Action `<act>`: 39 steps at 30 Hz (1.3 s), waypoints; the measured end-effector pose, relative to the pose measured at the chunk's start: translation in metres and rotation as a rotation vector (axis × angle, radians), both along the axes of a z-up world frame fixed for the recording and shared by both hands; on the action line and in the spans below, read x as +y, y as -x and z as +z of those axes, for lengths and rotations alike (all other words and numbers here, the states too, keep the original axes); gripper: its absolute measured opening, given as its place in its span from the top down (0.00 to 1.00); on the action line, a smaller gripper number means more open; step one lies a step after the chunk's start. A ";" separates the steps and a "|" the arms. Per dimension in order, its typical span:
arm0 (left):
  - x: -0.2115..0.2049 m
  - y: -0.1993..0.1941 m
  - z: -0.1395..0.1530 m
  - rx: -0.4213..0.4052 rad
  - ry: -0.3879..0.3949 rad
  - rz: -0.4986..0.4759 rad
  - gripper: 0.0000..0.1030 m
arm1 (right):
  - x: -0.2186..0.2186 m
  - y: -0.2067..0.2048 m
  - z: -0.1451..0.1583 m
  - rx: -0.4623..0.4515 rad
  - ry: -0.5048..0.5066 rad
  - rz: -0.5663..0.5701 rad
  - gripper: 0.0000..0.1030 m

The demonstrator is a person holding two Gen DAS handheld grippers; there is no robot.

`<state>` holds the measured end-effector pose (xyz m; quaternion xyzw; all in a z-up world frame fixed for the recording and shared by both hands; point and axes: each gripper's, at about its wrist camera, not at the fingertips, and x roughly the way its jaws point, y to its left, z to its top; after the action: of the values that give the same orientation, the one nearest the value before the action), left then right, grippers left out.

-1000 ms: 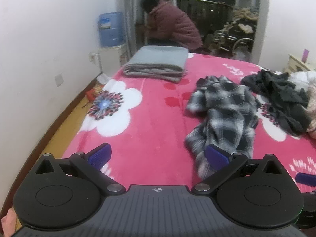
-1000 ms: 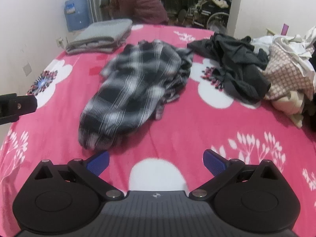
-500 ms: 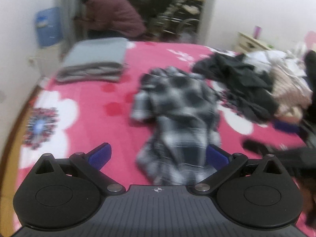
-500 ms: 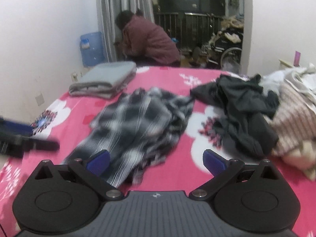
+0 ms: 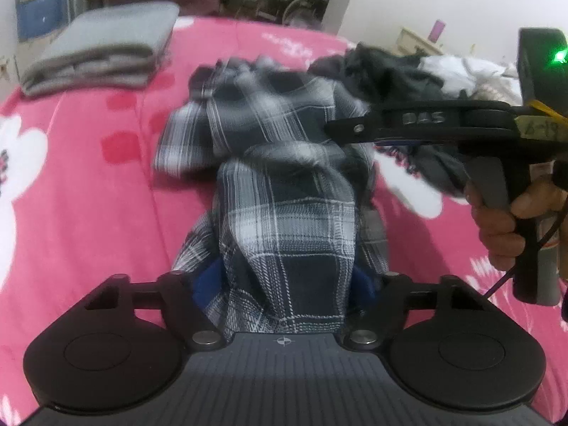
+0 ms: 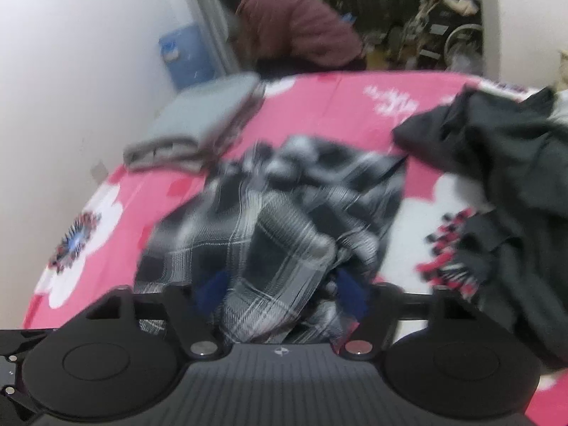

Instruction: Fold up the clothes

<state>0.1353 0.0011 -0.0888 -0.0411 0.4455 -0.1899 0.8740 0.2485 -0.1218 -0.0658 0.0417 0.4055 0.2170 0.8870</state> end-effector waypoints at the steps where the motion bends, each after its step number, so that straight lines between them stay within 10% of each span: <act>1: 0.000 0.000 -0.001 0.000 -0.009 0.009 0.42 | 0.002 0.000 -0.004 0.013 -0.001 0.004 0.64; 4: 0.003 0.002 0.003 -0.004 0.003 0.025 0.59 | -0.008 0.007 0.004 0.004 -0.071 -0.013 0.95; 12: 0.011 0.026 0.038 -0.044 0.096 0.005 0.88 | -0.039 0.058 0.063 -0.133 -0.211 0.009 0.96; 19: -0.005 0.088 0.069 -0.080 0.161 -0.240 0.88 | -0.105 0.147 0.095 -0.137 -0.322 -0.038 0.96; 32: -0.074 0.168 0.023 0.222 0.154 -0.675 0.87 | -0.189 0.298 0.053 0.118 -0.235 -0.264 0.96; 39: -0.076 0.180 0.024 0.248 0.166 -0.717 0.48 | -0.187 0.306 0.055 0.136 0.011 -0.258 0.78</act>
<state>-0.0446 -0.0747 -0.0644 0.0241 0.5170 -0.5121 0.6854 -0.0575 -0.3083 -0.0106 0.1033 0.4570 0.0959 0.8782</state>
